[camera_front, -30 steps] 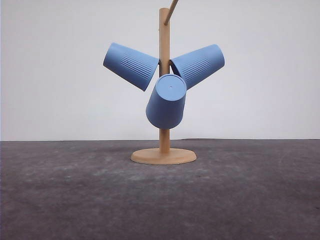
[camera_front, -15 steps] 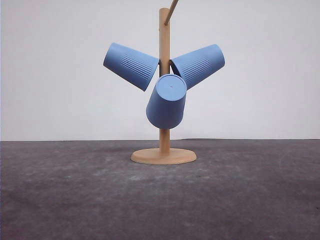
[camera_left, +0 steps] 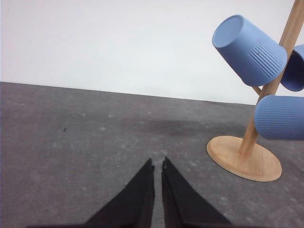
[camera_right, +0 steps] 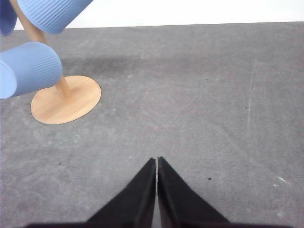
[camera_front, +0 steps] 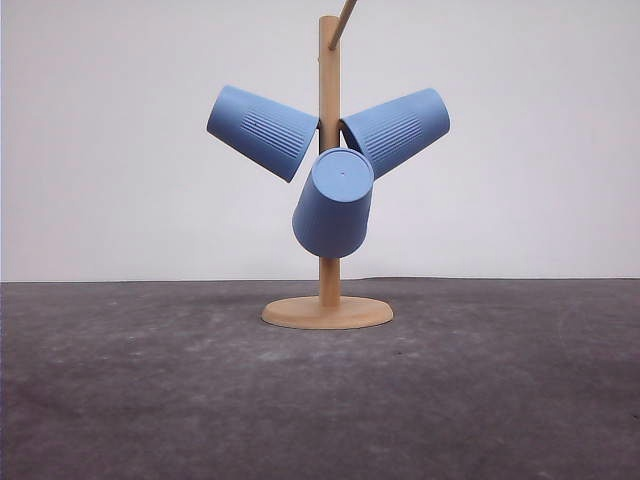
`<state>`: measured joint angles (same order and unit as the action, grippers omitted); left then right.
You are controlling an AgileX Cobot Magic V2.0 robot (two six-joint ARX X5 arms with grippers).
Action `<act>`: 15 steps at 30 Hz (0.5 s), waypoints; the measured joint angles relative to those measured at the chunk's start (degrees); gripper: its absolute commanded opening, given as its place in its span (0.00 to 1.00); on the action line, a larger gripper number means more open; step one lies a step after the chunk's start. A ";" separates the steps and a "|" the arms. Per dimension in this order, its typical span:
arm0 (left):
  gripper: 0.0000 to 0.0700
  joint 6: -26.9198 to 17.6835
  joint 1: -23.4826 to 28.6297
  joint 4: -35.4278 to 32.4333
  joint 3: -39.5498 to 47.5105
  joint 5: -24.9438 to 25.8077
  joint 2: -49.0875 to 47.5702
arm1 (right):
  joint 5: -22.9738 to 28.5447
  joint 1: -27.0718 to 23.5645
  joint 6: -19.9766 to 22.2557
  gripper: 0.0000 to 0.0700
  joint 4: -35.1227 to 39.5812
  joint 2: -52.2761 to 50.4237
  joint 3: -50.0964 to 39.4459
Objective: Place three cups
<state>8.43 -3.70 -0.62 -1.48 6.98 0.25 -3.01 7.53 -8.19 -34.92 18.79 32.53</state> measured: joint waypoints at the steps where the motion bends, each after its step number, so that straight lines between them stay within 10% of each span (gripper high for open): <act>1: 0.00 0.00 0.00 0.00 0.00 0.00 0.00 | 0.00 0.00 -0.02 0.00 0.00 0.00 0.00; 15: 0.00 0.00 0.00 -0.02 0.00 0.00 0.00 | 1.41 -0.10 1.88 0.00 1.48 -0.16 -0.21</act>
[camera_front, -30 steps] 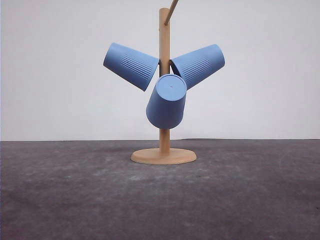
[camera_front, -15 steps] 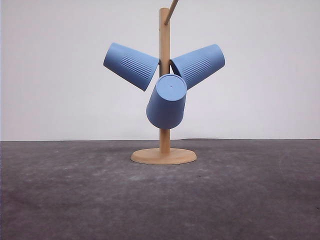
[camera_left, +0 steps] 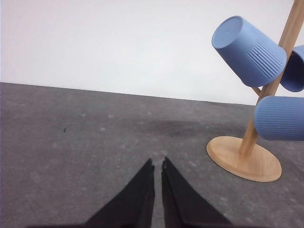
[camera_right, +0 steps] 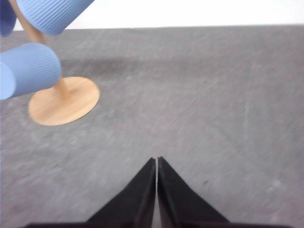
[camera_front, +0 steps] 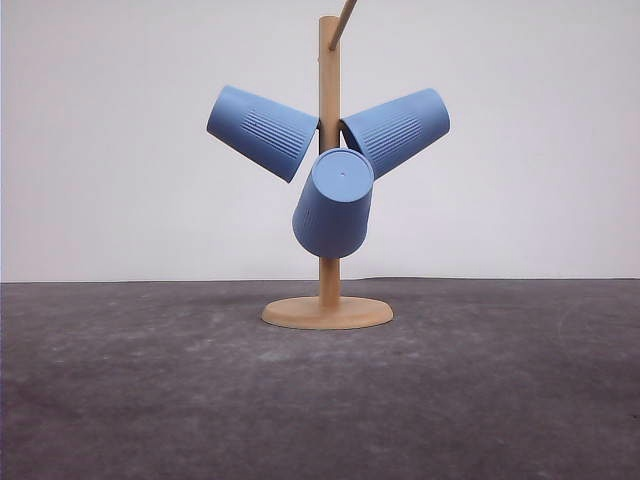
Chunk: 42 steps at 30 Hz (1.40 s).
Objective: Place three cups
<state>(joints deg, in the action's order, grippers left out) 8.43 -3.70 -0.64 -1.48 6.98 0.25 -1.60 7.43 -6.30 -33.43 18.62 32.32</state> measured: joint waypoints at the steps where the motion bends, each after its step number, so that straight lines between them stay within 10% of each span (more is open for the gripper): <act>1: 0.00 0.00 0.00 0.02 0.00 0.00 0.00 | 1.11 -0.27 0.95 0.00 1.78 -0.71 -0.77; 15: 0.00 0.00 0.00 0.00 0.00 0.00 0.00 | 6.13 -6.89 3.47 0.00 23.43 -14.52 -30.08; 42: 0.00 0.00 0.00 -0.02 0.00 0.02 0.00 | 6.11 -6.22 3.54 0.00 23.85 -18.41 -31.42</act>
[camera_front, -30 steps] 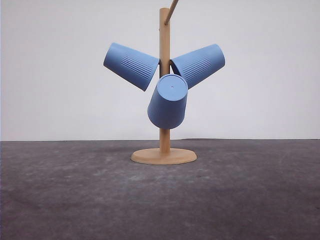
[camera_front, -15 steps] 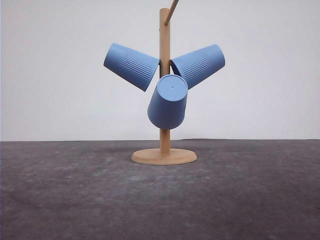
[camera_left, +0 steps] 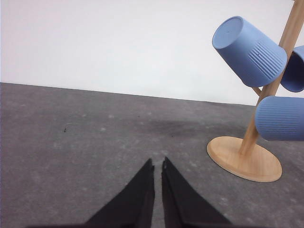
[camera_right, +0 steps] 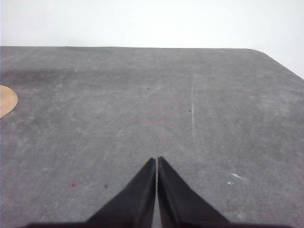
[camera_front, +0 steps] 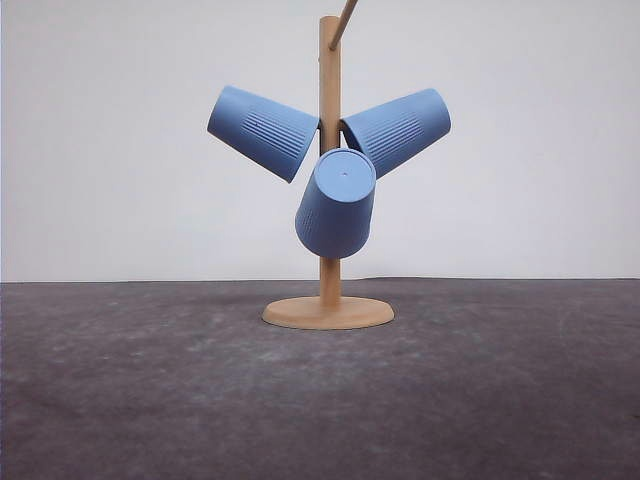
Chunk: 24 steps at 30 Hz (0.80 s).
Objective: Place three cups
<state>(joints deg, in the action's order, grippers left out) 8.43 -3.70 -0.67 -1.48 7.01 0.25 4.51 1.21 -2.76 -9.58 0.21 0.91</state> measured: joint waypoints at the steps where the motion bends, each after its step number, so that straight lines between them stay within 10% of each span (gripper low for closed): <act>1: 0.00 0.02 0.00 0.00 0.00 0.00 0.00 | 0.00 -0.04 0.00 0.00 0.02 0.00 0.00; 24: 0.00 0.02 2.73 0.91 0.00 0.20 0.00 | 0.00 -0.09 0.00 0.00 0.02 0.00 0.00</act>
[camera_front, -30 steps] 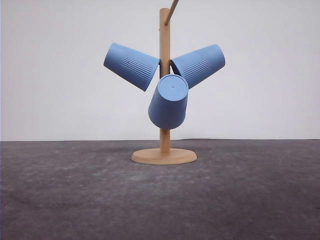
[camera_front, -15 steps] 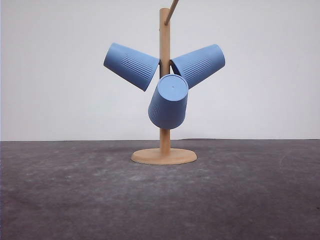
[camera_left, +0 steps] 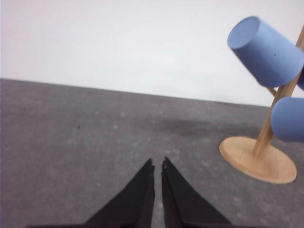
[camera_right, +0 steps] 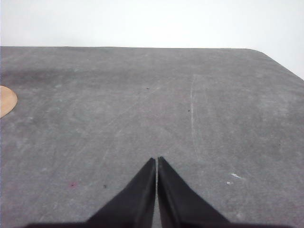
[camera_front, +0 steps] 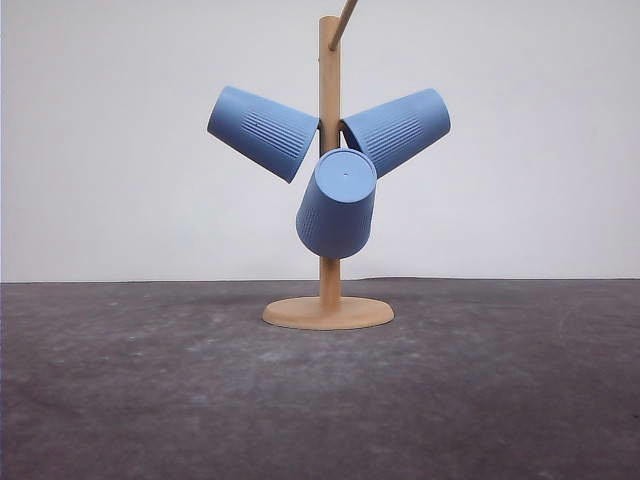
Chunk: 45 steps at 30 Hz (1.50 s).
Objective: Place three cups
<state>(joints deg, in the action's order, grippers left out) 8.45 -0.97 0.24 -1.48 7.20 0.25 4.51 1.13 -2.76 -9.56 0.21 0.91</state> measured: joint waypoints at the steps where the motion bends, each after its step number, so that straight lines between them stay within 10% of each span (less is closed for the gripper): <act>1: 0.00 0.00 0.00 0.62 0.00 -0.01 0.00 | 0.00 0.00 0.00 0.00 -0.02 0.00 0.00; 7: 0.00 0.03 0.00 9.89 -0.06 -1.45 0.03 | 0.00 0.00 0.00 0.00 0.02 0.00 0.00; 45: 0.00 0.13 1.49 10.15 -0.04 -4.11 0.00 | 0.00 0.00 0.00 0.00 0.00 0.00 0.00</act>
<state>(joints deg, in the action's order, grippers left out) 8.58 0.51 10.39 -1.52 3.09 0.25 4.51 1.13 -2.76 -9.56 0.21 0.91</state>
